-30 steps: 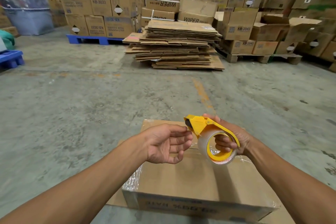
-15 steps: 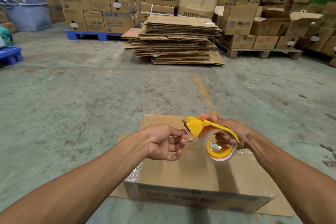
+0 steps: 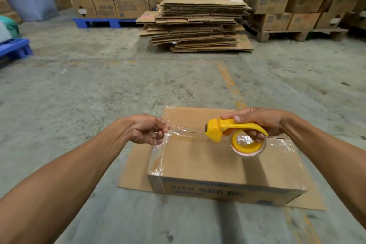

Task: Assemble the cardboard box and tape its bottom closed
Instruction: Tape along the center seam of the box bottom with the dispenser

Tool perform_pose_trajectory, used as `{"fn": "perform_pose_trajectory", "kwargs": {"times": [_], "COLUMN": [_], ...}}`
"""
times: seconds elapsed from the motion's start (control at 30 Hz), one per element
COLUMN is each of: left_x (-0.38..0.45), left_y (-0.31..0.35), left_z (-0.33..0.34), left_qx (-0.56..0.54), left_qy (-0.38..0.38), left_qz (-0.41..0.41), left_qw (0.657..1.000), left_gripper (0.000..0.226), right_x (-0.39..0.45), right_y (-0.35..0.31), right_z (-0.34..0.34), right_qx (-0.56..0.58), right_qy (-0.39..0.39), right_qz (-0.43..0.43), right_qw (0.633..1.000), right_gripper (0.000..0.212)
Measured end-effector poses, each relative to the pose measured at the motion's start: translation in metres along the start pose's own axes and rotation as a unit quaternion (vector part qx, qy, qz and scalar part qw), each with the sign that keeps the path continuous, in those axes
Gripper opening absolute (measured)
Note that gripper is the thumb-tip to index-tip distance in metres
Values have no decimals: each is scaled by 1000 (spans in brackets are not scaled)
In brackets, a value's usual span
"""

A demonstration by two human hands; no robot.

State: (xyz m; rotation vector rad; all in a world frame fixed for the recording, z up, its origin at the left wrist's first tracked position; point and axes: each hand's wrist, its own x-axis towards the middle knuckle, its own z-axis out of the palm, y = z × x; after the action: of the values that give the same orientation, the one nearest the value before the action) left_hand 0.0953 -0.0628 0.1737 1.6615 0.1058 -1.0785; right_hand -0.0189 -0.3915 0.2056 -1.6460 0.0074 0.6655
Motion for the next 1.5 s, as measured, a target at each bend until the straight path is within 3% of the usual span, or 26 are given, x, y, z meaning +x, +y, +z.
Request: {"fn": "perform_pose_trajectory", "kwargs": {"times": [0.1, 0.23, 0.37, 0.5, 0.8, 1.27, 1.4, 1.5], "left_x": [12, 35, 59, 75, 87, 100, 92, 88], "left_y": [-1, -16, -37, -43, -63, -76, -100, -114], "left_z": [-7, -8, -8, -17, -41, -44, -62, -86], "left_qx": [9, 59, 70, 26, 25, -19, -58, -24], "left_qy": [41, 147, 239, 312, 281, 211, 250, 333], "left_qz": [-3, 78, 168, 183, 134, 49, -17, 59], "left_qw": [999, 984, 954, 932, 950, 976, 966, 941], "left_gripper": [12, 11, 14, 16, 9, 5, 47, 68], "right_x": [19, 52, 85, 111, 152, 161, 161, 162], "right_y": [-8, -13, -12, -11, -4, 1, 3, 5], "right_z": [8, 22, 21, 18, 23, 17, 17, 16], "right_qx": [-62, -225, -304, -308, -345, -330, -324, -316], "right_qy": [-2, 84, 105, 97, 51, 53, 54, 56], "right_qz": [-5, -18, -30, -58, -52, -56, -62, -60], "right_qw": [998, 971, 946, 945, 936, 941, 942, 945], "right_gripper": [61, 34, 29, 28, 32, 32, 31, 31]}}
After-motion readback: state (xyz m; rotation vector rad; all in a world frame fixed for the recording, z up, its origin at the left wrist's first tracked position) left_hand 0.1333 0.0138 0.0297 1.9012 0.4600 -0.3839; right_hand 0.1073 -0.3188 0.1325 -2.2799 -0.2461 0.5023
